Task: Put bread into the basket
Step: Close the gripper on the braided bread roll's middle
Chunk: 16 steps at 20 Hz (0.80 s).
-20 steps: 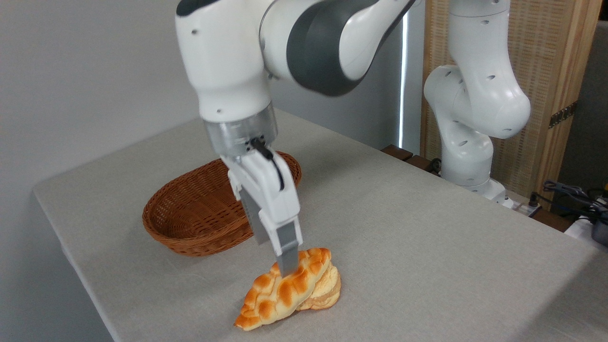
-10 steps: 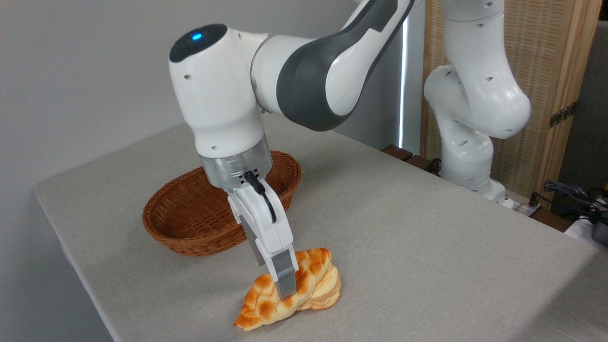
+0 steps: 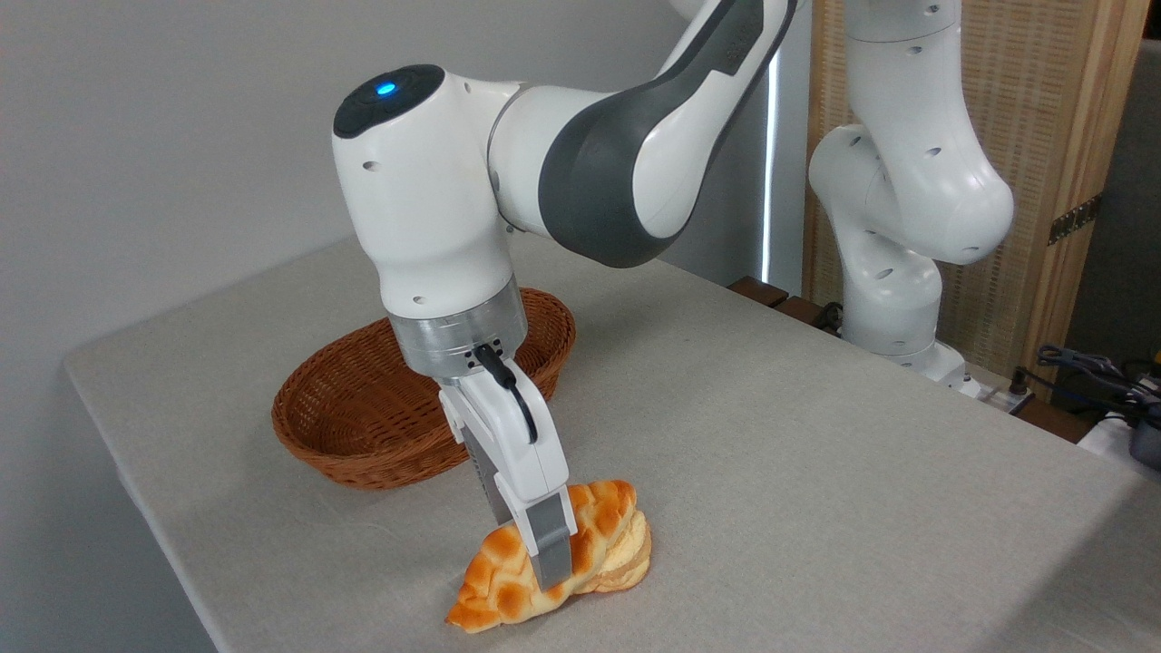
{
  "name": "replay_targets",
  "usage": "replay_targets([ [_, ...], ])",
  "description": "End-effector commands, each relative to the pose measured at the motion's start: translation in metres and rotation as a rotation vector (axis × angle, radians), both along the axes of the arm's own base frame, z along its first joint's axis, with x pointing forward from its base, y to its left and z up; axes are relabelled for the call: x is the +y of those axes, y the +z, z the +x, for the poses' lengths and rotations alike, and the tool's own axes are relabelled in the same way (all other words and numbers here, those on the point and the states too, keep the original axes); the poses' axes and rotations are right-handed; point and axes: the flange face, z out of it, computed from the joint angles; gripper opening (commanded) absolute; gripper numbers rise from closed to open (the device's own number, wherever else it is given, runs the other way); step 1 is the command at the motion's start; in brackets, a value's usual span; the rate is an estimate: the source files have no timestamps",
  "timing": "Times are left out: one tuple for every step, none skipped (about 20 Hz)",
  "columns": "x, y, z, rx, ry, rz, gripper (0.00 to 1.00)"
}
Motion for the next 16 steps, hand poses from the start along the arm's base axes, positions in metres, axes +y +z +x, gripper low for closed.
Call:
replay_targets([
  [0.005,0.009,-0.001,-0.030,-0.010,0.000,1.00],
  [0.006,0.010,-0.002,-0.033,-0.007,0.000,1.00],
  [0.010,0.011,-0.002,-0.035,0.001,-0.001,1.00],
  [0.011,0.011,-0.003,-0.033,0.001,-0.001,1.00],
  [0.011,0.009,-0.003,-0.030,0.000,-0.001,1.00],
  [0.010,0.006,-0.003,-0.023,-0.002,0.001,1.00],
  [0.010,0.002,-0.003,-0.013,-0.003,0.002,1.00],
  [0.010,-0.002,-0.004,-0.006,-0.003,0.004,1.00],
  [0.011,-0.006,-0.004,0.001,-0.004,0.006,1.00],
  [0.011,-0.007,-0.003,0.004,-0.004,0.007,1.00],
  [0.011,-0.007,-0.003,0.004,-0.004,0.007,1.00],
  [0.011,-0.009,-0.004,0.008,-0.004,0.007,1.00],
  [0.011,-0.010,-0.004,0.014,-0.003,0.007,1.00],
  [0.010,-0.011,-0.004,0.016,-0.003,0.006,1.00],
  [0.009,-0.011,-0.004,0.019,-0.005,0.006,1.00],
  [0.008,-0.010,-0.005,0.019,-0.008,0.005,1.00],
])
